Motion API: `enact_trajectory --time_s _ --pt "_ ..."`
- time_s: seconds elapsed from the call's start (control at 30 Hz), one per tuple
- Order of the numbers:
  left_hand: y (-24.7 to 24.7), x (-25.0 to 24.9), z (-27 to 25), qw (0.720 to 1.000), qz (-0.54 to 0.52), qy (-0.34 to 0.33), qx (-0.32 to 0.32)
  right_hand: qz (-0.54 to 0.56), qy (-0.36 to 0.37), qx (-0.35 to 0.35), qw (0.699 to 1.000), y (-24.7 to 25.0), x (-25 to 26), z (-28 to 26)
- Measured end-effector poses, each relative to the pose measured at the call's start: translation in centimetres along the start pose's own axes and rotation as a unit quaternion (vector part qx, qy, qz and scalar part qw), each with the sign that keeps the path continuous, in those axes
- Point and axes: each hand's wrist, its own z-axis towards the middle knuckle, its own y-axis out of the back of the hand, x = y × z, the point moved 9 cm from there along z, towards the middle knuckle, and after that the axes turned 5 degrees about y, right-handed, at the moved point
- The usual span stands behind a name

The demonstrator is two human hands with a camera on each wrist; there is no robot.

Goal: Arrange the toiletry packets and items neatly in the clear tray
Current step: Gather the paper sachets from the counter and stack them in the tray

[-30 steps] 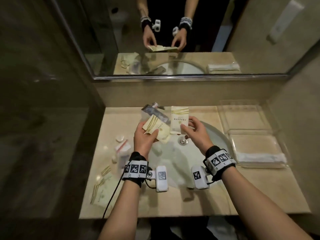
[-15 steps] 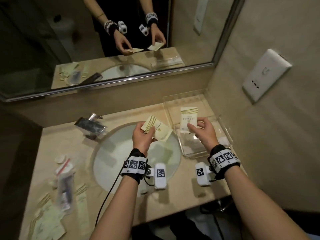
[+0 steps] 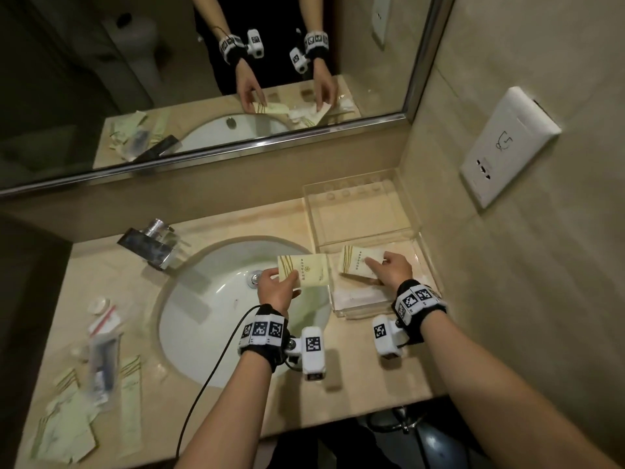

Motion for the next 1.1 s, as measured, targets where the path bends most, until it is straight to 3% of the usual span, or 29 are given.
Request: enact_trajectory --time_s 0.43,0.63,0.97,1.1 --pt "0.4 0.7 2.7 1.000 0.016 0.008 -0.001 -0.120 -0.053 0.017 0.991 -2.4 -1.3 4.3" --pt "-0.8 -0.7 4.0 1.000 0.012 -0.005 0.014 -0.218 -0.003 0.007 0.976 -2.2 -0.9 5.0" --pt "-2.7 -1.4 5.1 0.999 0.010 -0.017 0.042 -0.108 -0.050 -0.019 0.993 -2.5 -1.5 5.1" --pt "-3.1 -1.6 5.3 0.998 -0.001 -0.016 0.054 -0.209 -0.042 -0.019 0.977 -2.2 -1.4 5.2"
